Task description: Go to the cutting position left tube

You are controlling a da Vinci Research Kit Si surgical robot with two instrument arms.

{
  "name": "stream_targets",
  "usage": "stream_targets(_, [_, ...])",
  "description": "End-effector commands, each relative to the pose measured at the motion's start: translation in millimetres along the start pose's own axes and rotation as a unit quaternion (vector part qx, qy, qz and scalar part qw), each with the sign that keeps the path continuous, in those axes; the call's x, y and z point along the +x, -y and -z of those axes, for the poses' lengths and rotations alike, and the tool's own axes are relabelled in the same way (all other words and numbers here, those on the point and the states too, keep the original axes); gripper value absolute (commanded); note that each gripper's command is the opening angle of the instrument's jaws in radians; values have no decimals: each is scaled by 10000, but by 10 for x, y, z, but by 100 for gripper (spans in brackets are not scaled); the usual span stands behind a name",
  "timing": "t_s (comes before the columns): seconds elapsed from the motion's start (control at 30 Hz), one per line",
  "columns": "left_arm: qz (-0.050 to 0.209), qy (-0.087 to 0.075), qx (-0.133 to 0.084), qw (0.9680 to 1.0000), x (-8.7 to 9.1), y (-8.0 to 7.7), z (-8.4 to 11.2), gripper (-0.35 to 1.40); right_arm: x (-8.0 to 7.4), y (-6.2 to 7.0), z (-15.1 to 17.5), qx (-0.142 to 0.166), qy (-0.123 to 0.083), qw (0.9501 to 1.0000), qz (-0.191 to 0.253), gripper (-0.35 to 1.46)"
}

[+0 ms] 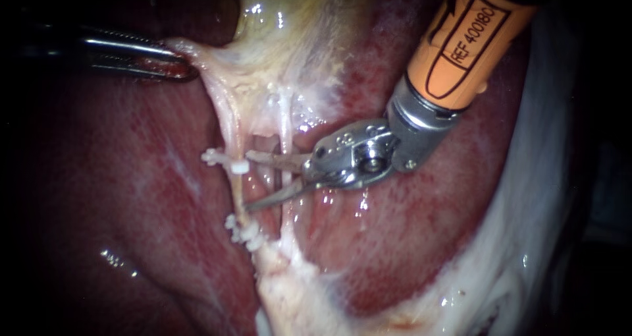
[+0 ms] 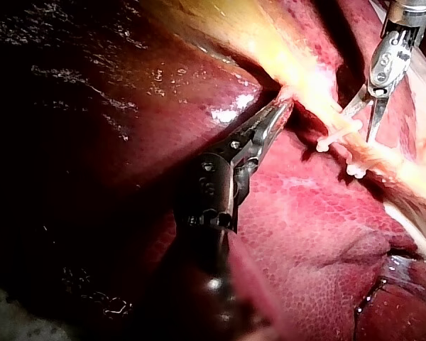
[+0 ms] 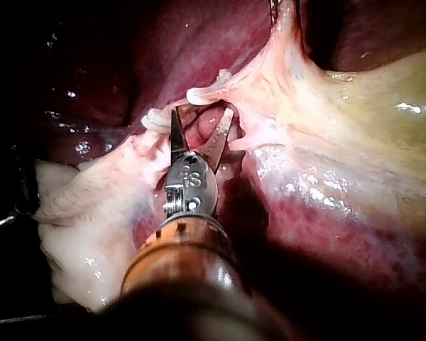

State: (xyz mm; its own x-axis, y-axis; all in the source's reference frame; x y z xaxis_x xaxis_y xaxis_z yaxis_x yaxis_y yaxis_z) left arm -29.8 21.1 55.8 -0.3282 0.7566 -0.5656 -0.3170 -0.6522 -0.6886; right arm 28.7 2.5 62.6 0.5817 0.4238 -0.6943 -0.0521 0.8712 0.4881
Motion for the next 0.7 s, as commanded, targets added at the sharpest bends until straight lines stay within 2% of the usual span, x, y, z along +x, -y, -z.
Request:
stream_targets(0.03, [0,0,0,10000,0,0,0,-35,0,0,0,1,0,10000,1,105])
stream_targets(0.33, [0,0,0,10000,0,0,0,-35,-7,0,8,19,0,10000,-16,105])
stream_targets(0.6, [-1,1,-1,10000,-1,0,1,-35,-24,-11,21,79,-14,9999,-94,110])
stream_targets(0.67, [-1,1,-1,10000,-1,0,1,-35,-27,-13,23,172,-30,9998,-120,111])
stream_targets(0.7, [-1,1,-2,10000,-1,0,1,-35,-28,-14,23,311,-61,9994,-146,111])
